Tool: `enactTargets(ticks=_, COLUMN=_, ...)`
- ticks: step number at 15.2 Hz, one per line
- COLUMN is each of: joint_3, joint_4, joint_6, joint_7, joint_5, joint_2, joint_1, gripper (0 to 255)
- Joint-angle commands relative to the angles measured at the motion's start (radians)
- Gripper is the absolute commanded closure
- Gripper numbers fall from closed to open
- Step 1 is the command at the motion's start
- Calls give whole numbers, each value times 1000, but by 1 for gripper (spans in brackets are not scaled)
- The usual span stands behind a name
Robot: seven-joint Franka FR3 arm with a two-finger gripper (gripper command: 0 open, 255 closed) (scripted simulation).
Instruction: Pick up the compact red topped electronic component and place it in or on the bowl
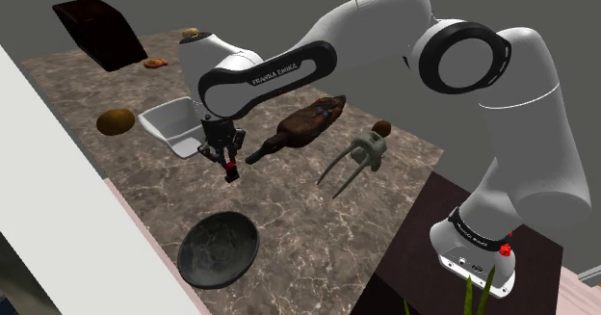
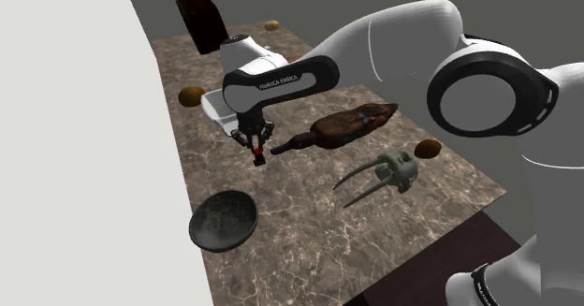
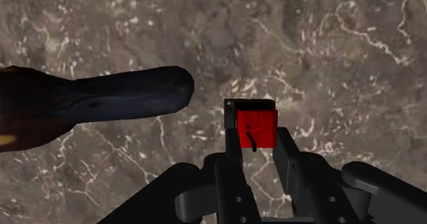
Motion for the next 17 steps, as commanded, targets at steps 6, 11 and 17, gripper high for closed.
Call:
enactTargets(ticks=6, joint_3=7, joint_4=32, joint_6=-70, joint_7=-5, joint_5=11, joint_2=-38, joint_1=-3, gripper=255)
enactTargets(ticks=11, joint_3=11, joint_4=69, joint_6=-125, joint_7=-7, joint_5=17, joint_2=-57, joint_1=-2, gripper=255)
enactTargets(ticks=17, joint_3=15, joint_4=127, joint_6=-196, joint_7=-10, joint_5=22, joint_2=-72, joint_1=2, gripper=255)
